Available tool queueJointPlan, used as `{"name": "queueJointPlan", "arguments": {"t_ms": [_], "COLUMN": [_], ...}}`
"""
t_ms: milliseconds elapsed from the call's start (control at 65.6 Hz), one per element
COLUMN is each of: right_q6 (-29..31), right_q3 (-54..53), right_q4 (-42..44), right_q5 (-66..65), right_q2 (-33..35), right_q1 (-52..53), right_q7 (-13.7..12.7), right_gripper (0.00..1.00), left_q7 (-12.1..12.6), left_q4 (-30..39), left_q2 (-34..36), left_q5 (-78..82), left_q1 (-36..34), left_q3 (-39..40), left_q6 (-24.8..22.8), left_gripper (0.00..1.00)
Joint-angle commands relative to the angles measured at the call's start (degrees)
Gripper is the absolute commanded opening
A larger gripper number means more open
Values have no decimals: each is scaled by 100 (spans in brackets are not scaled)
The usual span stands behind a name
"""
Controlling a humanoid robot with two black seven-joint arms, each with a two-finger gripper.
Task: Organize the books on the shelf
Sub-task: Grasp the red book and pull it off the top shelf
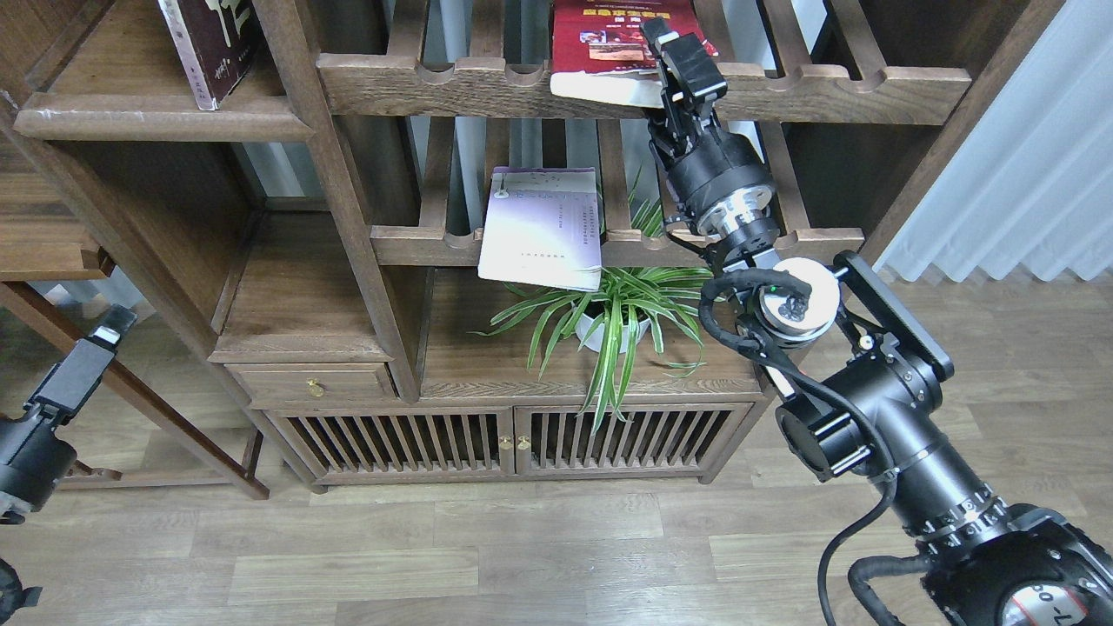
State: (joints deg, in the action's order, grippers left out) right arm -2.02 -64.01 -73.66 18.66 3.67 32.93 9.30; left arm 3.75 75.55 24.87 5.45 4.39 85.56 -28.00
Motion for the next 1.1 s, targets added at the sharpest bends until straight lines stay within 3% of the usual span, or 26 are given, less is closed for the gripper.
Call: {"name": "queueJointPlan", "arguments": {"t_ms": [0,61,213,579,884,945,1083], "right_q6": [464,790,817,1063,2056,2477,2672], "right_q3": [-6,55,47,-244,-252,-349,-551], "right_q4": [0,79,45,-1045,-1687,-1731,-1722], "right_q5": [-12,-56,-144,-82,-100,-91,-21], "right_q2": [-7,-7,-7,64,-94,-33,178], "right_q1": [-93,-94,-383,-1526,-3248,-3556,-3986], "right_q7": [-7,-16,-8,-16,-113,-174,-192], "right_gripper": [4,3,3,3,3,3,4], "left_q7": [3,3,3,3,3,3,3], "left_q4": [-5,4,4,4,-57,-57,-57], "left_q2": [0,9,9,-9,-26,-70,-79], "left_q5": [0,0,-9,-53,-62,-62,-62], "left_q1": [0,0,0,-9,-9,0,0], "left_q3": [4,22,22,13,-83,-92,-101], "left_q6": [0,0,0,0,0,0,0], "left_gripper": [99,99,99,99,99,99,99]}}
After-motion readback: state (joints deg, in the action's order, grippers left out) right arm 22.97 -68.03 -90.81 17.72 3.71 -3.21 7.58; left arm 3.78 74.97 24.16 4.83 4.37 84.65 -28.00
